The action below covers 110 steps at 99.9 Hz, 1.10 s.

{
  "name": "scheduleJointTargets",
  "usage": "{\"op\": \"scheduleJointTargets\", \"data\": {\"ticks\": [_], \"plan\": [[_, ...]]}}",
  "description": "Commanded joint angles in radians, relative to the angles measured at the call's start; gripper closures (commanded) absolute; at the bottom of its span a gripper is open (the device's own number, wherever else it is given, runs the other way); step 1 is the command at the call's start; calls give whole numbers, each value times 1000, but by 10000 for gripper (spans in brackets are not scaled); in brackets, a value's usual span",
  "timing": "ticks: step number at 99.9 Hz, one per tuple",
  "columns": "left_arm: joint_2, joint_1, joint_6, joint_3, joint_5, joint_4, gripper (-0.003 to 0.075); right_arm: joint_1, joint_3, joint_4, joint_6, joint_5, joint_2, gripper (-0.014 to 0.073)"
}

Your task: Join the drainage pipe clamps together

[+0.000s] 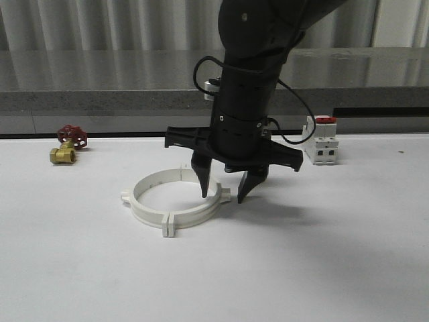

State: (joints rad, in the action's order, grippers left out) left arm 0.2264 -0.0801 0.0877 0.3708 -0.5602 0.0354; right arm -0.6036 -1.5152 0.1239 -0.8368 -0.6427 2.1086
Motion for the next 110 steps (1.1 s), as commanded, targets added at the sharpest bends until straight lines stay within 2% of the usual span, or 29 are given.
{"op": "scheduleJointTargets", "data": {"ticks": [1,16,39,60,77,110], "plan": [[12,0,2,24,78,3,741,-3,-31,6,-3,25,-59,176],[12,0,2,24,78,3,741,-3,-31,6,12,34,-79,175],[12,0,2,24,78,3,741,2,-31,18,199,29,-167,175],[12,0,2,24,78,3,741,35,5,130,248,-4,-297,175],[12,0,2,24,78,3,741,120,144,212,253,-4,-461,175],[12,0,2,24,78,3,741,310,505,226,307,30,-875,177]]}}
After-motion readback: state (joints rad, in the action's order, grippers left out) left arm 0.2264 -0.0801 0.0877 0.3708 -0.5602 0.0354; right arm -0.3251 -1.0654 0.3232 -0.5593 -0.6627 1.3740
